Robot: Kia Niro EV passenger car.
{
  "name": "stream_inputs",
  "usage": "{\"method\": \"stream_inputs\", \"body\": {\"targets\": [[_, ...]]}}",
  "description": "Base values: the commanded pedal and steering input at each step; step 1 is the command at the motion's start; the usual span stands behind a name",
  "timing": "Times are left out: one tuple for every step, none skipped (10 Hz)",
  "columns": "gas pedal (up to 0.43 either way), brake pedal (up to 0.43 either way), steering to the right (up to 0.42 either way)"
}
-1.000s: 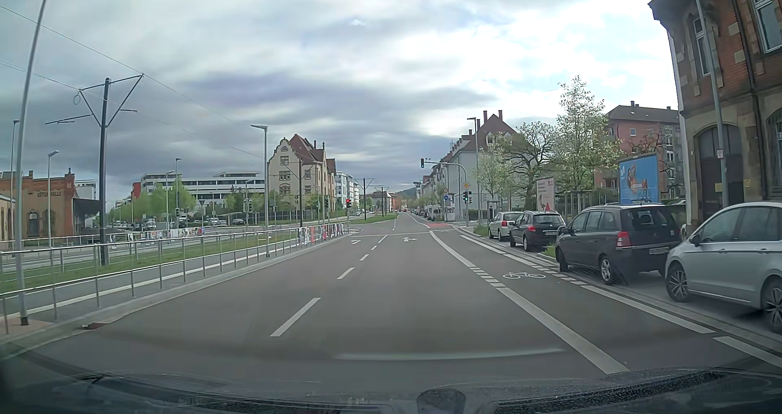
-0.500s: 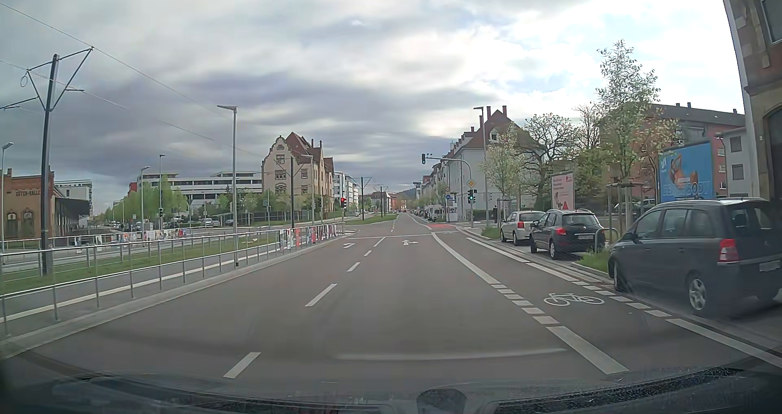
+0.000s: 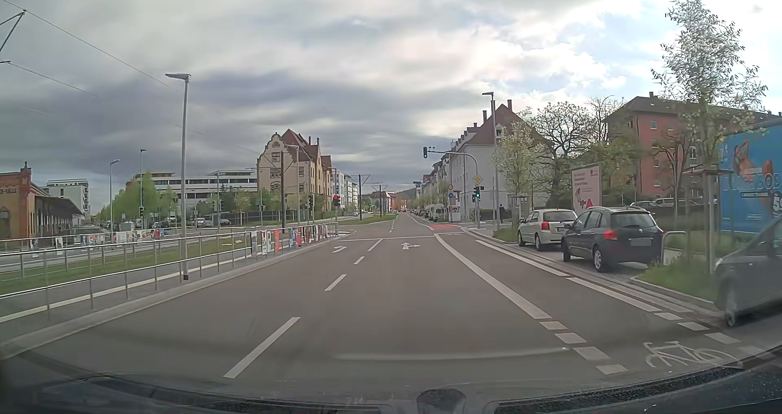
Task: Follow the waypoints while adhering to traffic rules and regulations
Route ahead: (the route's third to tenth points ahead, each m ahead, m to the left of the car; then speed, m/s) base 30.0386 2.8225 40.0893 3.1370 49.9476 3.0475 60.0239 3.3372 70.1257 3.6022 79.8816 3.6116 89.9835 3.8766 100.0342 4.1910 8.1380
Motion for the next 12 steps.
{"method": "stream_inputs", "body": {"targets": [[0.13,0.0,0.0],[0.13,0.0,0.0],[0.118,0.0,0.0],[0.118,0.0,0.0],[0.118,0.0,0.001],[0.11,0.0,0.001],[0.11,0.0,0.002],[0.11,0.0,0.004],[0.098,0.0,0.004],[0.098,0.0,0.004],[0.098,0.0,0.004],[0.098,0.0,0.004]]}}
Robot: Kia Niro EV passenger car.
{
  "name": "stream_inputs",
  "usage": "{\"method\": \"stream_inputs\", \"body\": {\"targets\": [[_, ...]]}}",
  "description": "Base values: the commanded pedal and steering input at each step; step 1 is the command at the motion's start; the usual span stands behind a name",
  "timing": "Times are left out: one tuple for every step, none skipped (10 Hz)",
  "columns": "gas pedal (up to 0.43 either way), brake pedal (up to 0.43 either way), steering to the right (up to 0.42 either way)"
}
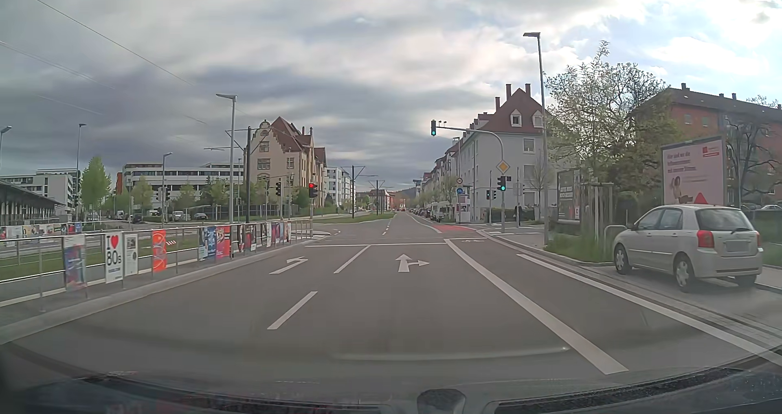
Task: Follow the waypoints while adhering to traffic rules and regulations
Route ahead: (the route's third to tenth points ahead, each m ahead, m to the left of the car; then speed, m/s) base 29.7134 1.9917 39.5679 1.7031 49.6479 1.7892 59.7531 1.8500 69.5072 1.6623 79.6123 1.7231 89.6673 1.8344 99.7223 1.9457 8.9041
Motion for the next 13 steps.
{"method": "stream_inputs", "body": {"targets": [[0.098,0.0,0.004],[0.098,0.0,0.004],[0.098,0.0,0.004],[0.098,0.0,0.004],[0.098,0.0,0.005],[0.098,0.0,0.005],[0.098,0.0,0.005],[0.098,0.0,0.005],[0.098,0.0,0.005],[0.098,0.0,0.005],[0.098,0.0,0.005],[0.098,0.0,0.005],[0.098,0.0,0.005]]}}
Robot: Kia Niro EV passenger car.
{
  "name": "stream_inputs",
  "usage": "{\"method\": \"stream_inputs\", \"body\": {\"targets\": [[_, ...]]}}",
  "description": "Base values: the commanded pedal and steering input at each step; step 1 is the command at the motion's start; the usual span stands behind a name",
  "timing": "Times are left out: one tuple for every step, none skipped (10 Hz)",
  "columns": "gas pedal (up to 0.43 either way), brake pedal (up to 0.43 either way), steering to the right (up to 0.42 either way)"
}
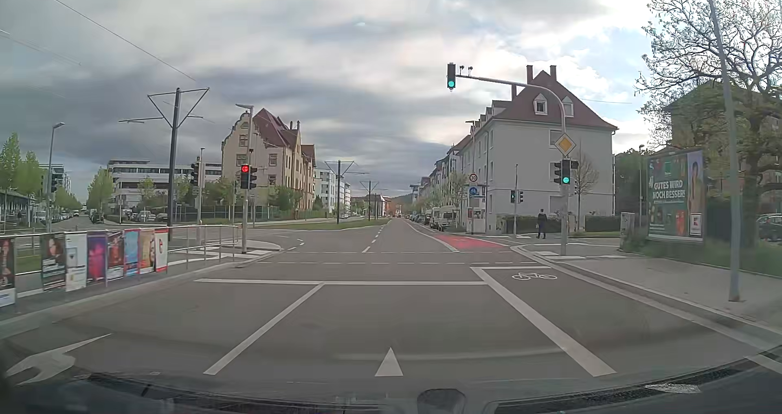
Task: Follow the waypoints while adhering to traffic rules and regulations
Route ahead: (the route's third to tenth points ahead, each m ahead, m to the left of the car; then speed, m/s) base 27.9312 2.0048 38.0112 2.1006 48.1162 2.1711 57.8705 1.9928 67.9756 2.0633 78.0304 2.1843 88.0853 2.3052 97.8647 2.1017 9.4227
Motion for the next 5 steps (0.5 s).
{"method": "stream_inputs", "body": {"targets": [[0.098,0.0,0.005],[0.098,0.0,0.005],[0.098,0.0,0.004],[0.098,0.0,0.003],[0.098,0.0,0.0]]}}
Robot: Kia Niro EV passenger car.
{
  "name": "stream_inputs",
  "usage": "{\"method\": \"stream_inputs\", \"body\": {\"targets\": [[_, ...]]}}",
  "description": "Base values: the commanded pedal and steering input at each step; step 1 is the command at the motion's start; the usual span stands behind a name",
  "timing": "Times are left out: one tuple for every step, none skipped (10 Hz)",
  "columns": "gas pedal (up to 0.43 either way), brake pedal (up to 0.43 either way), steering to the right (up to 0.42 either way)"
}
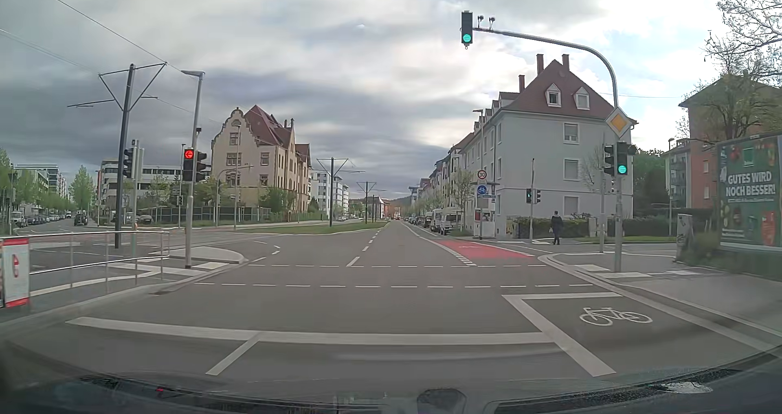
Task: Follow the waypoints while adhering to traffic rules and regulations
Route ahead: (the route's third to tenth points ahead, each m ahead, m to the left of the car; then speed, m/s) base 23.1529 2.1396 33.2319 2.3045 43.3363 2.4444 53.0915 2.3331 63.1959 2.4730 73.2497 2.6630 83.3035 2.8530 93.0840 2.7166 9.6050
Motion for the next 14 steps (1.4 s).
{"method": "stream_inputs", "body": {"targets": [[0.098,0.0,0.0],[0.098,0.0,0.0],[0.098,0.0,0.0],[0.098,0.0,0.0],[0.098,0.0,0.0],[0.098,0.0,0.0],[0.098,0.0,0.0],[0.11,0.0,0.0],[0.11,0.0,0.0],[0.11,0.0,0.0],[0.11,0.0,0.0],[0.11,0.0,-0.001],[0.11,0.0,-0.001],[0.11,0.0,-0.002]]}}
